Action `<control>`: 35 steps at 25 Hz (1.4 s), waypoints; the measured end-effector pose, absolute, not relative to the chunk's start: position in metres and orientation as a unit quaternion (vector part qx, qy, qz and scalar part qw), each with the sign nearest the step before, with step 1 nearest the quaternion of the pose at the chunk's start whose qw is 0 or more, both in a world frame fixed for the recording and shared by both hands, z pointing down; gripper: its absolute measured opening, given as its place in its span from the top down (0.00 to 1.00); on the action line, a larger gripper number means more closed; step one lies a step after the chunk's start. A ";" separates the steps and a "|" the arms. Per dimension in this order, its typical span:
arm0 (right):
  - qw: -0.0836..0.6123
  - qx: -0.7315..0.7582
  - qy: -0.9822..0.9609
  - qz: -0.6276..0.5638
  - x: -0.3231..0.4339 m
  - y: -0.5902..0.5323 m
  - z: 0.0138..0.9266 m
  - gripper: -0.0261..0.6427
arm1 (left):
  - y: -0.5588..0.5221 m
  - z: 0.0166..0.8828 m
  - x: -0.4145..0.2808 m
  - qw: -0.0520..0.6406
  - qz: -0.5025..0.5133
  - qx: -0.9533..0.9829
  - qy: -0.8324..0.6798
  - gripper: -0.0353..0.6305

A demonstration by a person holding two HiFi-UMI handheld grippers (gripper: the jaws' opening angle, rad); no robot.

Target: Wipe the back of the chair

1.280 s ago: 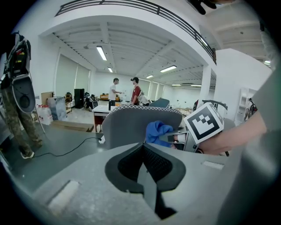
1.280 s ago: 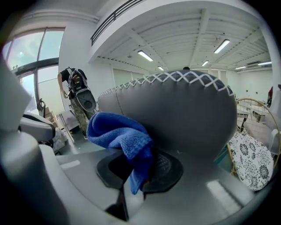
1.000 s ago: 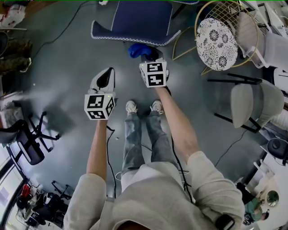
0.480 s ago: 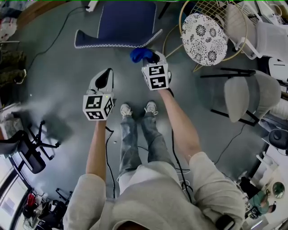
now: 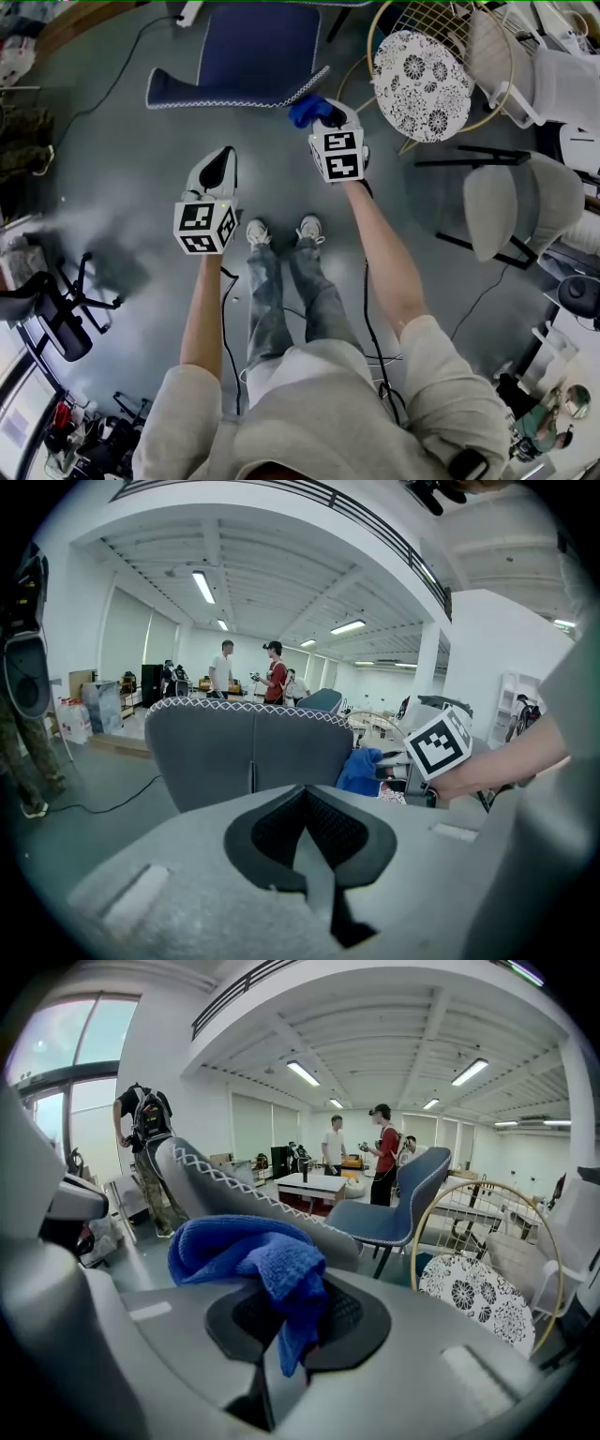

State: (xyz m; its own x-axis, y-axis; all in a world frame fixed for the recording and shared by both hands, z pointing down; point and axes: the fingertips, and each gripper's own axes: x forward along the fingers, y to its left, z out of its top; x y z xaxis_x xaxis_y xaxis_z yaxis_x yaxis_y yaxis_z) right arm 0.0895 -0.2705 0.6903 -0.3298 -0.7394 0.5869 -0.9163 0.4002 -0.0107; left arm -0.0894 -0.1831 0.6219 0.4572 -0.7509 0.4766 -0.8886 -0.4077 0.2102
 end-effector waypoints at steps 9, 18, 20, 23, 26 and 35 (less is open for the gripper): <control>0.267 0.537 -0.780 0.180 0.125 -0.302 0.699 0.88 | -0.189 0.623 -0.092 0.218 0.161 0.821 -0.502 0.95; 0.265 0.561 -0.767 0.161 0.144 -0.297 0.693 0.88 | -0.187 0.623 -0.094 0.217 0.159 0.822 -0.502 0.95; 0.264 0.563 -0.766 0.161 0.142 -0.284 0.692 0.88 | -0.184 0.623 -0.094 0.216 0.158 0.825 -0.498 0.95; 0.259 0.565 -0.765 0.170 0.134 -0.258 0.691 0.88 | -0.177 0.623 -0.096 0.216 0.156 0.826 -0.496 0.95; 0.258 0.567 -0.763 0.175 0.125 -0.234 0.697 0.88 | -0.169 0.623 -0.101 0.216 0.153 0.827 -0.497 0.95; 0.250 0.540 -0.778 0.203 0.049 -0.199 0.709 0.88 | -0.149 0.626 -0.137 0.223 0.147 0.817 -0.511 0.95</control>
State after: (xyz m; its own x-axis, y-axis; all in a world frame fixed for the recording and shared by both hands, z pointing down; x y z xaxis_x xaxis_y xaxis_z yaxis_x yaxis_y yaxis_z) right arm 0.0489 -0.1995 0.7086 -0.2928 -0.7385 0.6074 -0.9410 0.3354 -0.0458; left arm -0.1367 -0.1486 0.6255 0.4341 -0.7693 0.4687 -0.9008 -0.3780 0.2138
